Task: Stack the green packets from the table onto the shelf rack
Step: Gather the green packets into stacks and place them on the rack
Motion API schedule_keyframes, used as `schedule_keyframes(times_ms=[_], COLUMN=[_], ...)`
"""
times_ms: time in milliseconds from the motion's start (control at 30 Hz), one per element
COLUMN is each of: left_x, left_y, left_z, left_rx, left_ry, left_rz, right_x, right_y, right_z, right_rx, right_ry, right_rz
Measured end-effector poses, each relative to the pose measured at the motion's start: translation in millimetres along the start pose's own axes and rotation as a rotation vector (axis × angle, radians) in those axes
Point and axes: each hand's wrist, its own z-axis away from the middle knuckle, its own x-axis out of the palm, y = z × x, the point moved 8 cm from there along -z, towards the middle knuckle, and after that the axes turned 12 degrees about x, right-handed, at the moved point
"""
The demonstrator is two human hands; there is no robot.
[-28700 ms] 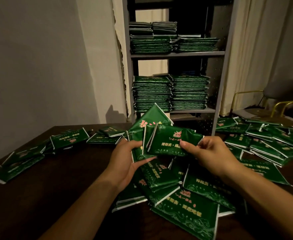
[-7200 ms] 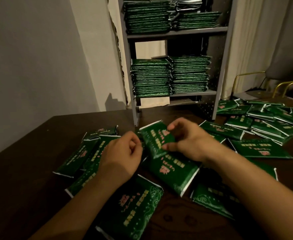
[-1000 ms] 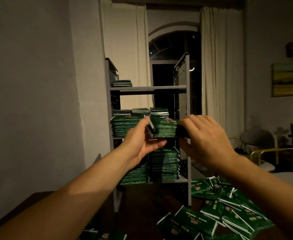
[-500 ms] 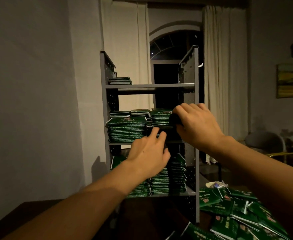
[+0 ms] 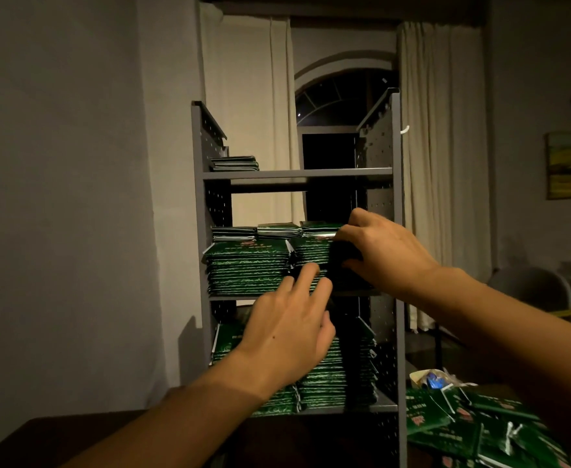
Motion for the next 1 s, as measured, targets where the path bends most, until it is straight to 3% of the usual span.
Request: schedule_keyframes(times_ms=[267, 667, 1000], left_x=[-11.7, -71.5, -135.0], left_y=[-8.0, -5.5, 15.9], left_z=[-15.0, 11.6, 84.8], left_rx=[-0.133, -0.146, -0.148], left_ry=[0.043, -0.07, -0.144], left_rz=[0.201, 0.113, 0.14], right_x=[-14.7, -56.2, -93.4], right_y=[3.2, -21.1, -79.2], right_z=[5.2, 45.0, 110.8], right_rx=[0.07, 0.133, 0.087], right_ry=[-0.034, -0.204, -0.366], right_rz=[-0.166, -0.221, -0.298])
